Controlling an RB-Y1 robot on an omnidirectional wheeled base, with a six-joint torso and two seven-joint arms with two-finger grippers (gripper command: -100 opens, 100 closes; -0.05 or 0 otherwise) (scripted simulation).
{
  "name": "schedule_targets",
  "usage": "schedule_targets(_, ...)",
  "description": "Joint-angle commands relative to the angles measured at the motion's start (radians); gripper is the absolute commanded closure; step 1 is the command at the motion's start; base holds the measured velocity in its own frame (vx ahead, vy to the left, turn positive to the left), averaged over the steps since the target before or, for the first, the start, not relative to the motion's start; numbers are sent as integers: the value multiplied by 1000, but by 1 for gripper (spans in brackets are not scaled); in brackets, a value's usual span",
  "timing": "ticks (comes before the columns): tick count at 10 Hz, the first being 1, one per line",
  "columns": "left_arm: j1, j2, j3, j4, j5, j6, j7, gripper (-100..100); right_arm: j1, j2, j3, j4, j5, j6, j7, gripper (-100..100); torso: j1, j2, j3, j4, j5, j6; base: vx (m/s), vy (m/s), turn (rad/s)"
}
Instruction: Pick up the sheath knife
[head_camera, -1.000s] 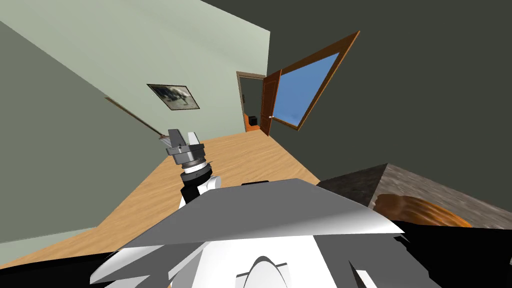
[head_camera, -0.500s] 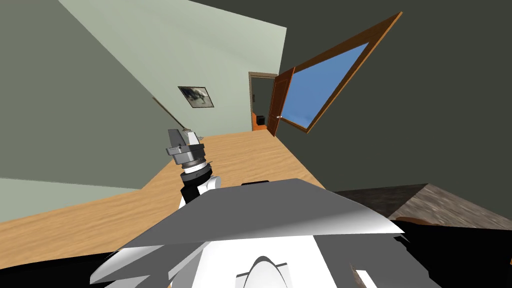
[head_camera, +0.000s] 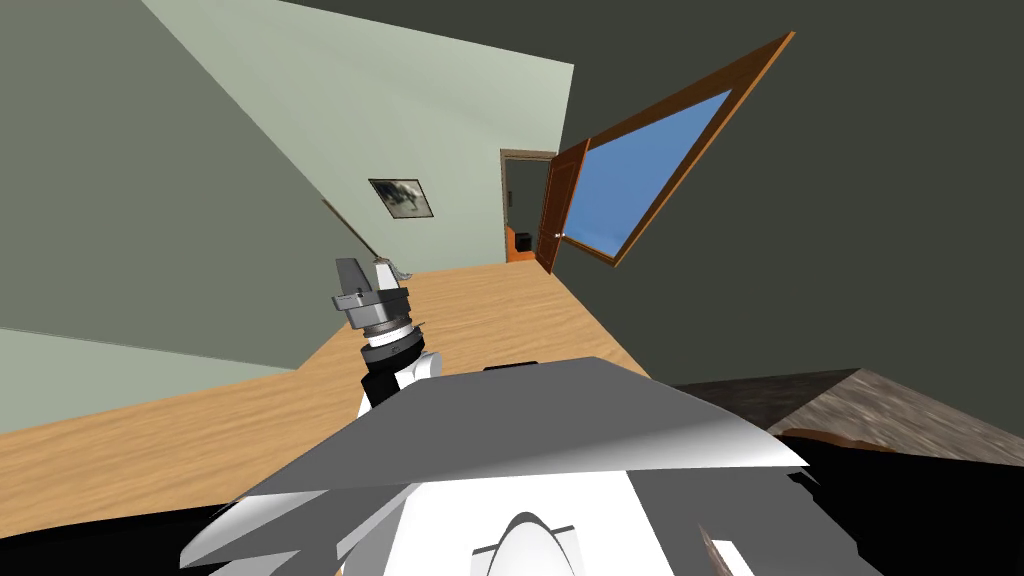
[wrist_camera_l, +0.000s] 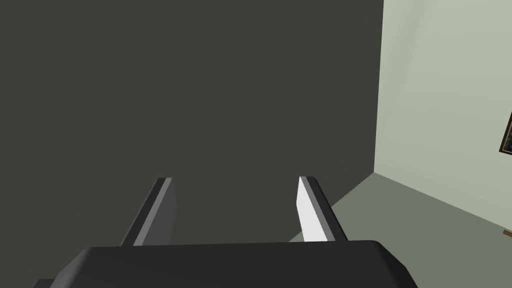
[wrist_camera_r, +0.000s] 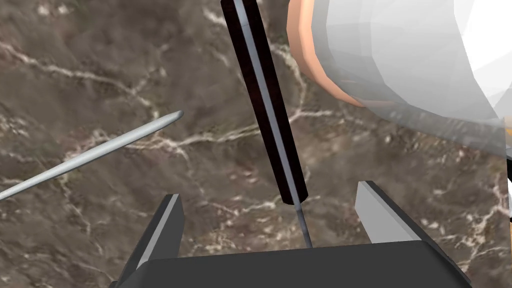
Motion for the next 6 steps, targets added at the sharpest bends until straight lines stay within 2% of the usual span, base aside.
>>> schedule_targets(1, 0, 0, 0, 0, 0, 0, 0, 0, -34, 15, 26, 21, 8, 14, 2, -100, 0, 0, 0, 0, 0, 0, 6, -8, 29)
schedule_targets(2, 0, 0, 0, 0, 0, 0, 0, 0, -23, 9, 15, 16, 5, 6, 1, -100, 0, 0, 0, 0, 0, 0, 0, 0, 0)
schedule_targets(3, 0, 0, 0, 0, 0, 0, 0, 0, -25, 10, 17, 18, 5, 7, 2, 100, 0, -1, 0, 0, 0, 0, 0, 0, 0)
schedule_targets(6, 0, 0, 0, 0, 0, 0, 0, 0, -25, 9, 17, 18, 5, 7, 2, 100, 0, 0, 0, 0, 0, 0, 0, 0, 0)
